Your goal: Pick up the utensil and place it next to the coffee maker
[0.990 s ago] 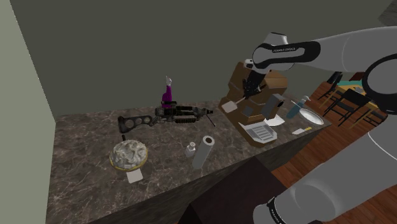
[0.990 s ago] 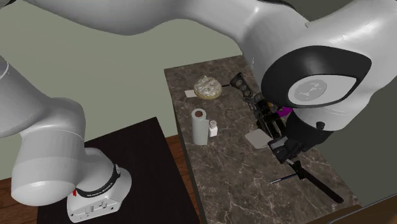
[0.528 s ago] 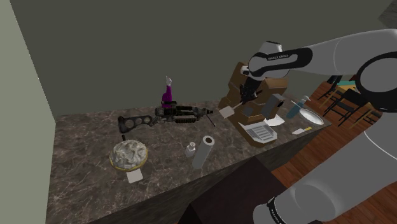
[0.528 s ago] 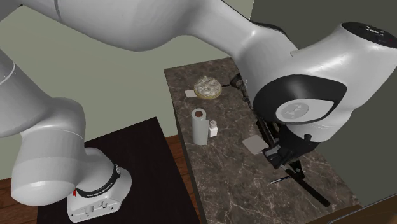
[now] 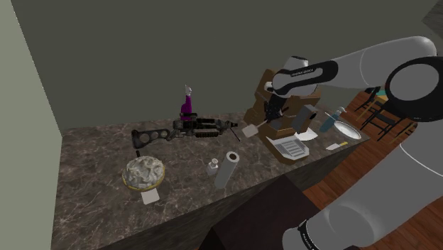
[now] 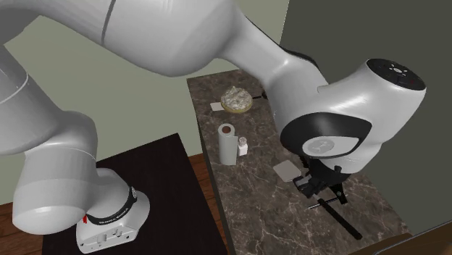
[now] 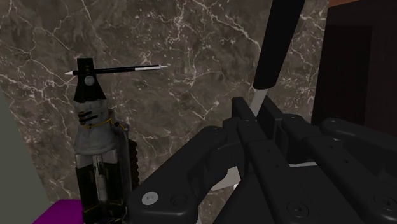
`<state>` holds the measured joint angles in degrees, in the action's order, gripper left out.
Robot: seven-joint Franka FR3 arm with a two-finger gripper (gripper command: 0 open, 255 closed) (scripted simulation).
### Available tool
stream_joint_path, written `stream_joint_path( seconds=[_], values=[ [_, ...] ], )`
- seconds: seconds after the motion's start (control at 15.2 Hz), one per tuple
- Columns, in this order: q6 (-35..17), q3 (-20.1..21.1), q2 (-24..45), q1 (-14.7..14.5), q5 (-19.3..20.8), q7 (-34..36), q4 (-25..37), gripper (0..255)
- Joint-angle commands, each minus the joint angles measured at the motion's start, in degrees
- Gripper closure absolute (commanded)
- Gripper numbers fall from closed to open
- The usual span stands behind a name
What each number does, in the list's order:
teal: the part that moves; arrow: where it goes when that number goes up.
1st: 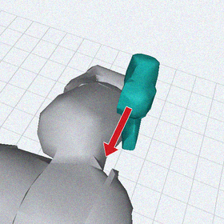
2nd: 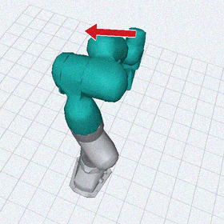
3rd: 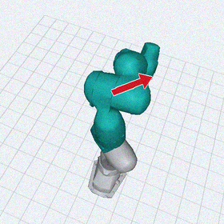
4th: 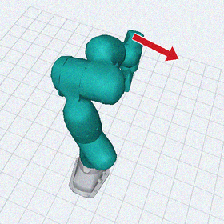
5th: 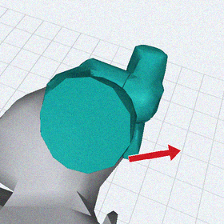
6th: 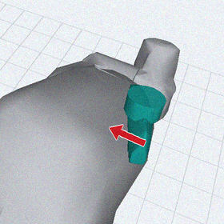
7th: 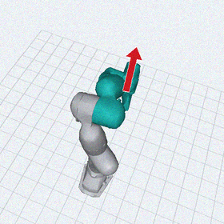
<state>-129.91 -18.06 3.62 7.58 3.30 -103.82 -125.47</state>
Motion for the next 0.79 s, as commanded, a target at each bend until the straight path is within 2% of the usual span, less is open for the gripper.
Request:
stream_joint_path(
  seconds=[0.0, 0.73],
  values=[
    [-1.5, 0.0, 0.9, 0.1, -0.3, -0.2, -0.6, 255],
    [-9.5, 0.4, 6.7, 0.5, -2.5, -1.4, -3.0, 255]
  ],
)
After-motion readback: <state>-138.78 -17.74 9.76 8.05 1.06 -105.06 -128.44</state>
